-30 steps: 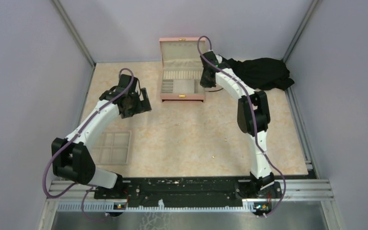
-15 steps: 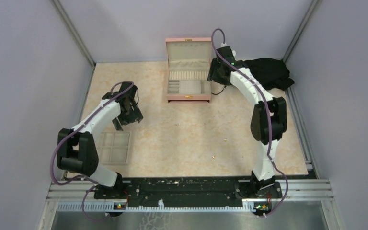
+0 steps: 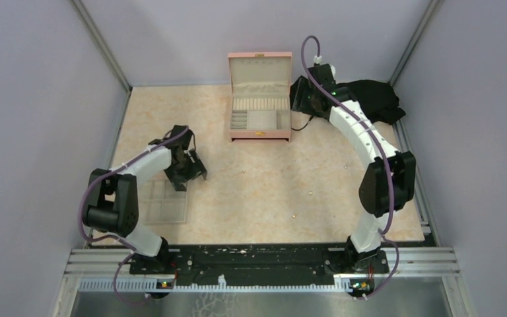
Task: Organize the mixed jewelry
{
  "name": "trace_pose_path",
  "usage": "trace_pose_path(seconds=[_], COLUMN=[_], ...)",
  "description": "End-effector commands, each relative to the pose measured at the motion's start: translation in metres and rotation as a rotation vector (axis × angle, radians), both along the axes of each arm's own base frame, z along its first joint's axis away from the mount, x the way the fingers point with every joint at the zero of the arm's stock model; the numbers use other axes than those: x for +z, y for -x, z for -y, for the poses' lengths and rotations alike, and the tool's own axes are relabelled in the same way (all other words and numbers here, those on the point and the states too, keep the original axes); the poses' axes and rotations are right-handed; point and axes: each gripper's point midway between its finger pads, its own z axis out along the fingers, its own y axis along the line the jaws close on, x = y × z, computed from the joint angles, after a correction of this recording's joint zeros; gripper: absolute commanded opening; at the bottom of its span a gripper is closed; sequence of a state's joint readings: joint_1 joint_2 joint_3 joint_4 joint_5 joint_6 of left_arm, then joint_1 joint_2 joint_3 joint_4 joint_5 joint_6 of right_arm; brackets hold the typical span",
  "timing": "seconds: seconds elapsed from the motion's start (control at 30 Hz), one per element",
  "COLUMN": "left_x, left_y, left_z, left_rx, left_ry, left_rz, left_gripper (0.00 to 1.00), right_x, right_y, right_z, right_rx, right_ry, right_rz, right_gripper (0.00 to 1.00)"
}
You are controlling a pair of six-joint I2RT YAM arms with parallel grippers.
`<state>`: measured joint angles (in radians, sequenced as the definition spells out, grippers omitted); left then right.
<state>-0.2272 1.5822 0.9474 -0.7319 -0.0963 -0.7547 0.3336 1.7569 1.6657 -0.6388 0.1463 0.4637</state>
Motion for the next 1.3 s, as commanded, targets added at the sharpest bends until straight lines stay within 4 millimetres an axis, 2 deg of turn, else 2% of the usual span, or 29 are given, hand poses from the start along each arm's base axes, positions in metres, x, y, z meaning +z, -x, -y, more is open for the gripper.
trace_pose_path(seconds=[0.0,0.1,0.13,0.2,0.3,0.4,0.6,0.67,0.77,0.87,0.97,1.13,1.27], left_x=[0.028,0.032,0.040,0.053,0.073,0.085,0.066,0.057,0.040,0.017,0.002,0.001,0.007], left_y=[-0.049,-0.074,-0.086,-0.096,-0.099,-0.101,-0.102,-0.106,-0.109,-0.097,-0.073,-0.032,-0.002], left_z=[0.076,0.087,0.088,0.082,0.061,0.020,-0.079,-0.098,-0.116,-0.132,-0.136,-0.128,-0.115], left_rx=[-0.059,-0.109,-0.130,-0.171,-0.212,-0.154,0.086,0.149,0.192,0.230,0.276,0.341,0.374], left_ry=[0.314,0.346,0.332,0.279,0.205,0.127,0.026,0.031,0.019,-0.065,-0.081,-0.067,-0.026], left_rz=[0.187,0.227,0.247,0.256,0.288,0.310,0.258,0.246,0.202,0.088,0.000,-0.044,-0.046], left_gripper=[0.82,0.85,0.86,0.87,0.89,0.90,0.90,0.90,0.90,0.91,0.92,0.93,0.93], right_x=[0.010,0.004,0.003,0.001,0.001,0.001,-0.006,-0.007,-0.007,-0.008,-0.009,-0.011,-0.021], right_y=[0.009,0.012,0.013,0.015,0.019,0.023,0.024,0.024,0.024,0.026,0.030,0.042,0.062], right_z=[0.007,0.007,0.006,0.007,0.009,0.009,-0.001,-0.003,-0.006,-0.004,-0.002,0.002,0.014], right_rx=[-0.006,0.001,0.003,0.003,-0.002,-0.003,0.026,0.034,0.042,0.044,0.041,0.040,0.027], right_ry=[0.026,0.025,0.024,0.027,0.028,0.016,-0.024,-0.032,-0.040,-0.033,-0.026,-0.024,0.011], right_rz=[0.028,0.015,0.010,0.002,0.002,0.006,-0.021,-0.023,-0.023,-0.031,-0.039,-0.047,-0.081], right_gripper=[0.59,0.59,0.59,0.59,0.59,0.59,0.59,0.58,0.58,0.58,0.59,0.58,0.59])
